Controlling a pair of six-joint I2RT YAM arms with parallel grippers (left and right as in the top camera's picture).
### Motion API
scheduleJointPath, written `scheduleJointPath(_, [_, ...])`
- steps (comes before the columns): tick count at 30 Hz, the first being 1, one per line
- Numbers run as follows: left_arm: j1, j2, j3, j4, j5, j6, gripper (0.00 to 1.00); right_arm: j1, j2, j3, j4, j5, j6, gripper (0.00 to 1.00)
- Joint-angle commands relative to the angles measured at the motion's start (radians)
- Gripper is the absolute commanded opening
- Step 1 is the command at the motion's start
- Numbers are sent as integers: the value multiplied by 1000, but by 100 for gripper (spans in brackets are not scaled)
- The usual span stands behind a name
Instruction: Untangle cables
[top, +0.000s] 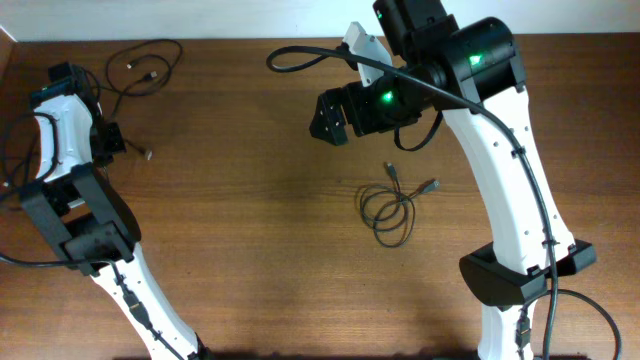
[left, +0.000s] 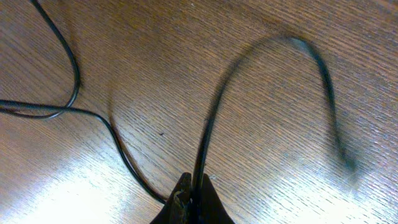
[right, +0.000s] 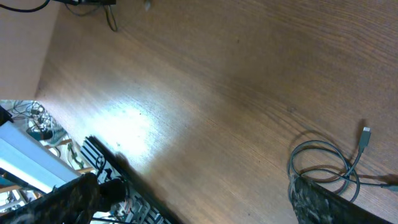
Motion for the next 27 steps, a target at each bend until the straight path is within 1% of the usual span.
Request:
scheduleJointPath(1, [3,1,31,-17,76,-21,0,2,4,-8,-5,10,-14,99])
scheduleJointPath(3, [1,-18,61,-22,181,-21,0,2,4,-8,-7,10,-14,99])
scheduleJointPath(4, [1,-42,85,-21,297,-21,0,2,4,-8,-7,9,-14,98])
scheduleJointPath(7, [6,-105,142,0,572,-21,0,2,4,-8,-7,9,-14,98])
scheduleJointPath(8, [10,-115,154,6,620,-29,0,2,4,-8,-7,9,-14,98])
scheduleJointPath(10, [19,-135,165,4,672,-124,0,2,4,-8,-7,9,-14,99])
scheduleJointPath(12, [26,-135,164,-48,673,-174,0,2,4,-8,-7,9,-14,99])
scheduleJointPath(14, [39,-133,159,-91,669,-174,0,2,4,-8,-7,9,-14,99])
scheduleJointPath(16, [59,-133,159,-101,668,-174,0,2,4,-8,-7,9,-14,99])
scheduleJointPath(18, [90,-133,159,-103,616,-174,0,2,4,-8,-7,9,-14,99])
scheduleJointPath(23, [163,-132,137,-98,406,-174,0,2,4,-8,-7,9,-14,99])
scheduleJointPath(25, [184,-132,109,-83,378,-174,2,2,4,-8,-7,9,-13,98])
scheduleJointPath(27, [207,-129,75,-58,380,-174,2,2,4,-8,-7,9,-14,98])
